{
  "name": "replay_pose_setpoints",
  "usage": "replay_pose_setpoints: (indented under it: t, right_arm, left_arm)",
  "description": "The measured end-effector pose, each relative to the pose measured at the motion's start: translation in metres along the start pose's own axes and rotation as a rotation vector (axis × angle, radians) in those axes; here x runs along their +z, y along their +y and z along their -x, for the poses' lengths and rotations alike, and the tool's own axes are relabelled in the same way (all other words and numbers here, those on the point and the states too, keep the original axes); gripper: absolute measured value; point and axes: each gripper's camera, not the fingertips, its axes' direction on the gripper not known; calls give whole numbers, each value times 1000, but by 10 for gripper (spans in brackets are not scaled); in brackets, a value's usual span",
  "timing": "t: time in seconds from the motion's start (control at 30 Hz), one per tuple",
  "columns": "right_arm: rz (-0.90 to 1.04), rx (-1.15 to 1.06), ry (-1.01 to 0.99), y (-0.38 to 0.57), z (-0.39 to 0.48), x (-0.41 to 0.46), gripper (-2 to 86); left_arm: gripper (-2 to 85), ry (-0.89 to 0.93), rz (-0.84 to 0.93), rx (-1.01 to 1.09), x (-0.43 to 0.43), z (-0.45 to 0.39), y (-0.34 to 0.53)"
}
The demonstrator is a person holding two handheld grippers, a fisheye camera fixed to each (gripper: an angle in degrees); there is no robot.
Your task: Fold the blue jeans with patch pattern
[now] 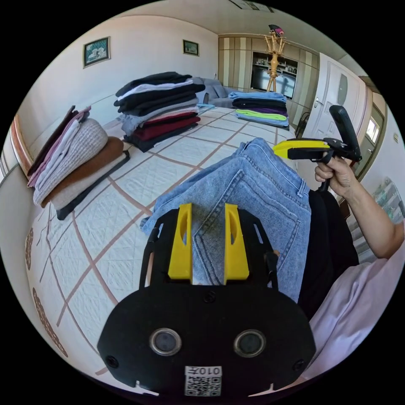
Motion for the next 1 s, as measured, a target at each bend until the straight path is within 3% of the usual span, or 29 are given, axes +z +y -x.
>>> replay_pose_setpoints:
  t: [0.1,0.27,0.37,0.47,0.6,0.9,1.0]
  right_arm:
    - [174,55,-1,-11,-20,41,77]
    - [190,73,-109,-21,-50,33,79]
    - [116,147,-163,-6,-79,-4,126]
    - [188,245,-279,19,-118,-16,189]
    - [284,293,-434,54,-151,-4,208]
    - [292,342,-639,60,-190,30,192]
    - [361,279,-586,44,-187,28,192]
  left_arm:
    - [115,13,41,-33,23,7,3]
    - [125,20,11,-54,1,2,10]
    - [134,15,-96,37,-41,-29,21]
    - [141,15,-92,167,-59,-67,30]
    - [145,22,-79,193,-69,-83,45]
    - [148,176,-21,-267,-86,30,138]
    - [149,300,-21,-408,-77,61,174]
